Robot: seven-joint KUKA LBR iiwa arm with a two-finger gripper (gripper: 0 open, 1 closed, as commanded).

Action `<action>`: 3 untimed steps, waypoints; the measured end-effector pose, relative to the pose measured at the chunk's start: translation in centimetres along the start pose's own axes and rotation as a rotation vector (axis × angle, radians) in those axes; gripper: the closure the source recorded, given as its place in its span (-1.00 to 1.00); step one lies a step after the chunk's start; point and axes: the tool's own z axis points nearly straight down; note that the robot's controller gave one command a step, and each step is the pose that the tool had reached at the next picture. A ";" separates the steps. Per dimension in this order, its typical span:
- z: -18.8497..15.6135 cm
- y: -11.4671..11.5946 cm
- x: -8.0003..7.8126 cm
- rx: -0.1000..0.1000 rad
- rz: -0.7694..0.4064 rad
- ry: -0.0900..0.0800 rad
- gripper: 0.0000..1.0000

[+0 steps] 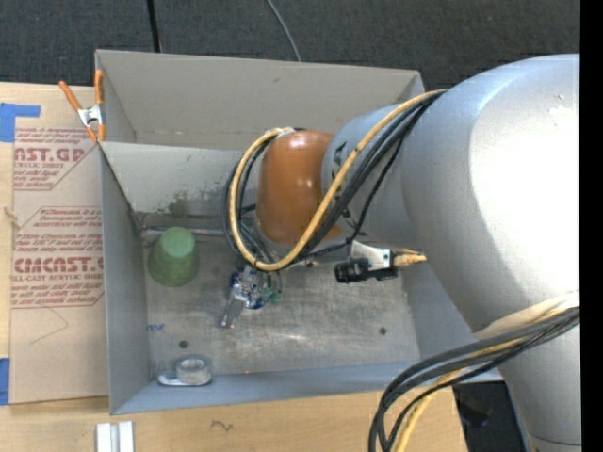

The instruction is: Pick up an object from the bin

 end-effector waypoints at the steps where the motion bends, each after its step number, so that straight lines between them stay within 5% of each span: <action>1: -0.2 -7.1 -1.5 0.000 -0.101 -0.002 -1.00; 2: 0.0 -2.9 1.3 -0.001 -0.279 -0.009 -1.00; 3: 0.0 -2.8 1.6 -0.001 -0.280 0.004 1.00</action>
Offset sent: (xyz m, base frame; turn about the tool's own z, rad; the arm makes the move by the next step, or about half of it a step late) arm -0.0102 -0.0699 0.0001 -0.1042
